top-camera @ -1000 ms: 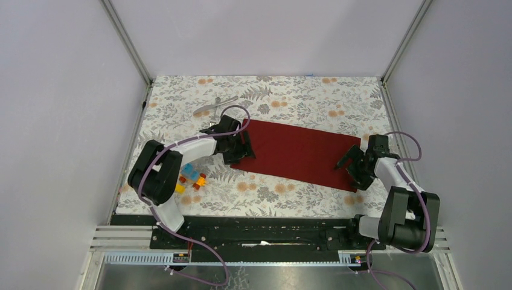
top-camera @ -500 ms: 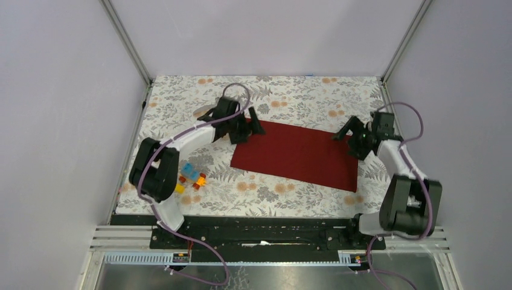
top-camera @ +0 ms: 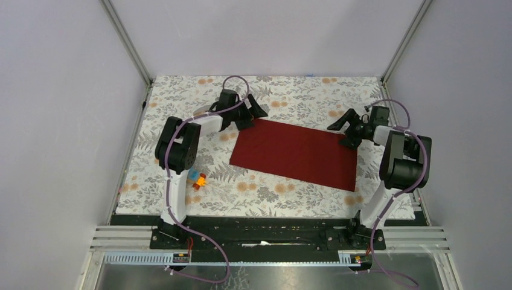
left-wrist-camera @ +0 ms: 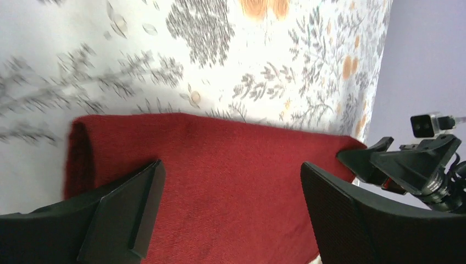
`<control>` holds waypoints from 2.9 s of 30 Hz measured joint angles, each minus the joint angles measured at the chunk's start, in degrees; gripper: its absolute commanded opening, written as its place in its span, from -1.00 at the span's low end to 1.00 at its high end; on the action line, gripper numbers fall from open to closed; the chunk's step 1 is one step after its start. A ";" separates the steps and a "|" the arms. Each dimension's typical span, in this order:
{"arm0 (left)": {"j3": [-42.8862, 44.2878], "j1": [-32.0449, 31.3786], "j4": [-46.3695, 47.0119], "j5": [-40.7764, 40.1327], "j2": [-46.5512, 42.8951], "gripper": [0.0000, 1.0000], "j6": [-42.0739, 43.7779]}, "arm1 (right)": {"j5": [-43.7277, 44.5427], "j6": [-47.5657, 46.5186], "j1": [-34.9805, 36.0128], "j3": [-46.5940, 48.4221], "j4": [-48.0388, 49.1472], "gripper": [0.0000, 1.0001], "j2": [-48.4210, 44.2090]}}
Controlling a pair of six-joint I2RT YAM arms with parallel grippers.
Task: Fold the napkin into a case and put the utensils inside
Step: Smooth out the rectangle-folded napkin at the center of the board, then pick up the rectangle-folded napkin from the center of the board.
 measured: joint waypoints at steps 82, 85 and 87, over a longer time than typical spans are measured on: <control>5.05 -7.74 -27.87 8.52 -25.03 0.97 18.40 | 30.32 -19.06 -1.27 16.33 -45.44 -0.02 4.83; 4.90 -7.74 -27.87 9.01 -25.05 0.97 18.51 | 30.29 -19.30 -1.25 15.93 -45.38 -0.02 5.33; 4.90 -7.63 -27.82 9.33 -25.05 0.97 18.51 | 30.29 -19.41 -1.22 15.50 -45.22 -0.03 5.79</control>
